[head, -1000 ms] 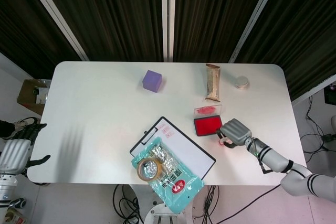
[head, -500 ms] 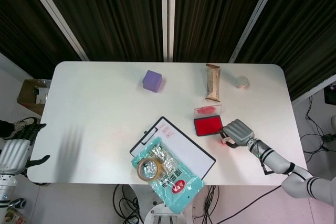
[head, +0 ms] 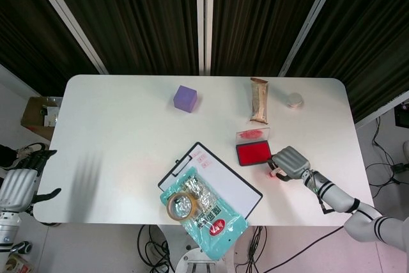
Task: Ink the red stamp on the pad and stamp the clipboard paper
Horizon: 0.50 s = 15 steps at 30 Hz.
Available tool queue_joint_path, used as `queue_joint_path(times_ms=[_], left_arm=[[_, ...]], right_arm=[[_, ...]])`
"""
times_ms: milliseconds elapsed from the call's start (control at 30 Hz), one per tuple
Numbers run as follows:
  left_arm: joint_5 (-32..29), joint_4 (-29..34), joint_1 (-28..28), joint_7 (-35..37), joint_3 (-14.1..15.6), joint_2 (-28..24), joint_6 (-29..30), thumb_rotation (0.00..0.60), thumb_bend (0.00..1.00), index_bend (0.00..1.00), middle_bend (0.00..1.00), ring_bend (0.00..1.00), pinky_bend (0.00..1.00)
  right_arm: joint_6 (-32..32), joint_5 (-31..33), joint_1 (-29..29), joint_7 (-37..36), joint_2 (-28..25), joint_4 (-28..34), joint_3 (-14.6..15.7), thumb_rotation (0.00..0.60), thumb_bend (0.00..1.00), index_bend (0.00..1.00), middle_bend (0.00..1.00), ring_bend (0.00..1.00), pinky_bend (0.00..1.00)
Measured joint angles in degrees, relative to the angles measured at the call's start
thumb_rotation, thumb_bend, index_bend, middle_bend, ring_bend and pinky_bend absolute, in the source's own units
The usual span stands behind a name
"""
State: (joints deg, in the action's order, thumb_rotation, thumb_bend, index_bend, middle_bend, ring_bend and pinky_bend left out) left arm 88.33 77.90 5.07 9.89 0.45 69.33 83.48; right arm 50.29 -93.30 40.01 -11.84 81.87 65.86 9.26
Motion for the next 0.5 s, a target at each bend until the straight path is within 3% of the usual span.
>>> queue_joint_path(times_ms=[367, 500], left_arm=[[-0.17, 0.17, -0.15, -0.08, -0.01, -0.15, 0.15, 0.6, 0.0, 0.15, 0.16, 0.13, 0.24], [-0.12, 0.2, -0.1, -0.12, -0.01, -0.16, 0.12, 0.6, 0.0, 0.15, 0.16, 0.13, 0.24]], right_arm=[[-0.73, -0.64, 0.35, 0.06, -0.93, 0.96, -0.1, 0.6, 0.28, 0.46, 0.34, 0.88, 1.0], [-0.37, -0.62, 0.05, 0.32, -1.97, 1.73, -0.18, 0.6, 0.28, 0.3, 0.3, 0.88, 1.0]])
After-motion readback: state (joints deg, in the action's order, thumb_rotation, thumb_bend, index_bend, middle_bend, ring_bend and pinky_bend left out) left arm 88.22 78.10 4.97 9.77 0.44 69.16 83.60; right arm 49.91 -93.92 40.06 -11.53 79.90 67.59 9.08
